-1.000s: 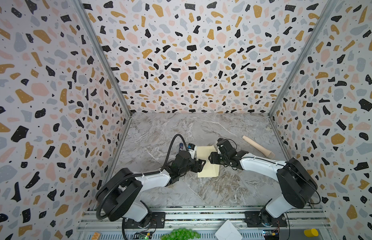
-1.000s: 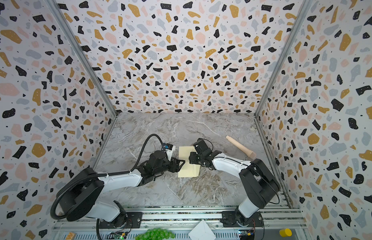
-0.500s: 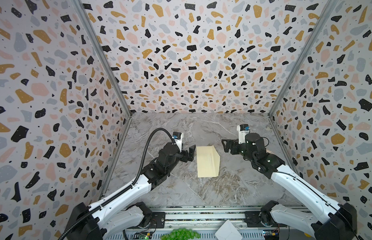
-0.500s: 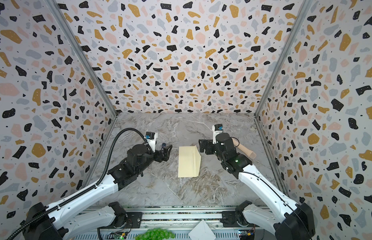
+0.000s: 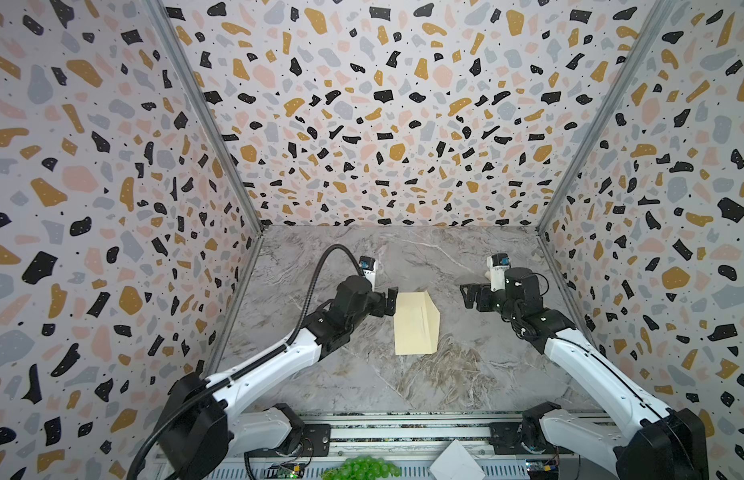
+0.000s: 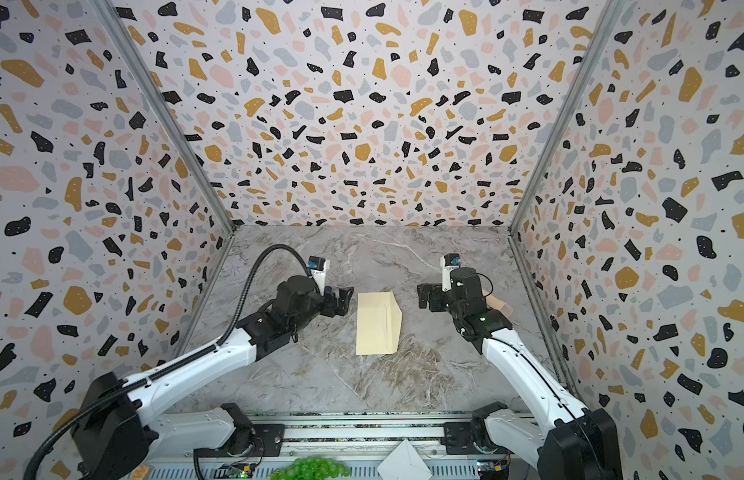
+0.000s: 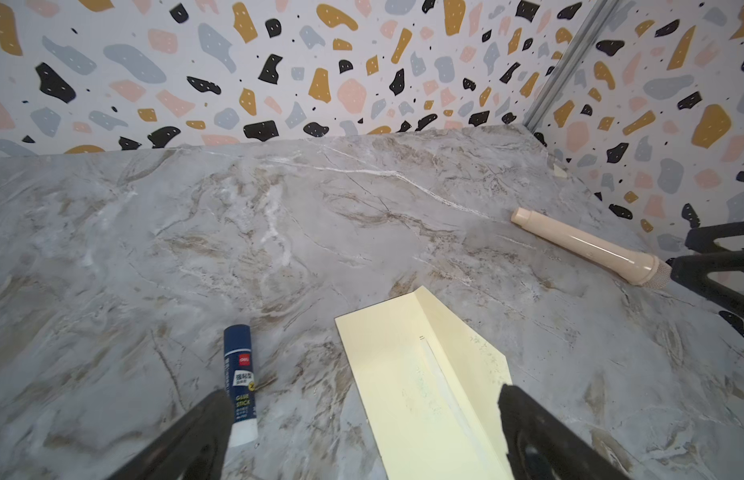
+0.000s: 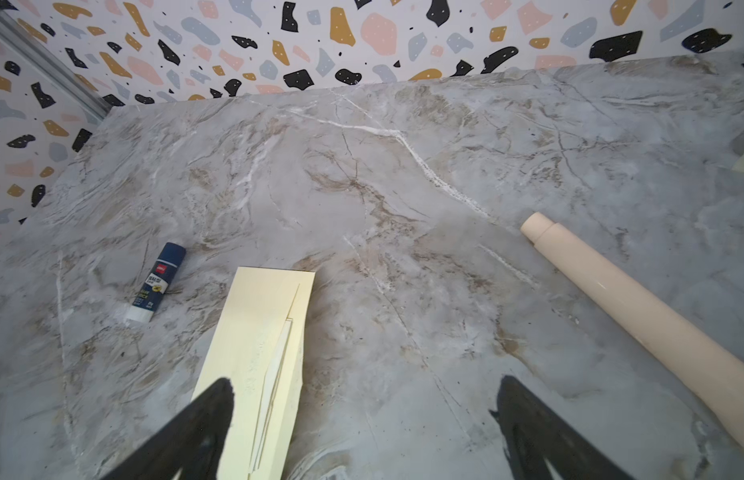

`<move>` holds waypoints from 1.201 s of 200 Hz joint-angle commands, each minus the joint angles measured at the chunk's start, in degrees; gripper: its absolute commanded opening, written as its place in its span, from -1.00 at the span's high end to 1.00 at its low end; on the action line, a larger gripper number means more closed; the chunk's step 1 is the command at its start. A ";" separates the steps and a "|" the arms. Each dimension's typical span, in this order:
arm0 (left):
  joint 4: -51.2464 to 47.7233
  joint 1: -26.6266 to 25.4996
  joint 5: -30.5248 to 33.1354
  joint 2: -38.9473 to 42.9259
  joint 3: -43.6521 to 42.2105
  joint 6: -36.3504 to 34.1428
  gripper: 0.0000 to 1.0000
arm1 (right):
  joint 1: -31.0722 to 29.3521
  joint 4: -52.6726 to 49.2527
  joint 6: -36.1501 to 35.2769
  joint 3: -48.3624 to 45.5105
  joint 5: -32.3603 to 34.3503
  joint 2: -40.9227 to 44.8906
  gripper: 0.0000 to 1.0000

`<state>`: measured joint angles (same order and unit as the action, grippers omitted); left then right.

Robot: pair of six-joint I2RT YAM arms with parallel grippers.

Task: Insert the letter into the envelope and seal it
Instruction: 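Reach the left gripper down and pinch the envelope's edge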

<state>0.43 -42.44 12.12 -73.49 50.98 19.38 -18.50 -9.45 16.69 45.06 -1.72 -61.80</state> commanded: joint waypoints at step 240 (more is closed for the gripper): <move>-35.75 -21.35 27.33 -58.84 53.98 17.94 -0.23 | 12.44 -0.51 4.91 -8.25 -6.08 15.79 -0.98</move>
<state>-35.44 -63.70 37.71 -130.34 103.63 38.22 -6.33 -9.43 20.56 37.82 -6.66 -47.53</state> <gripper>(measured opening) 0.664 0.990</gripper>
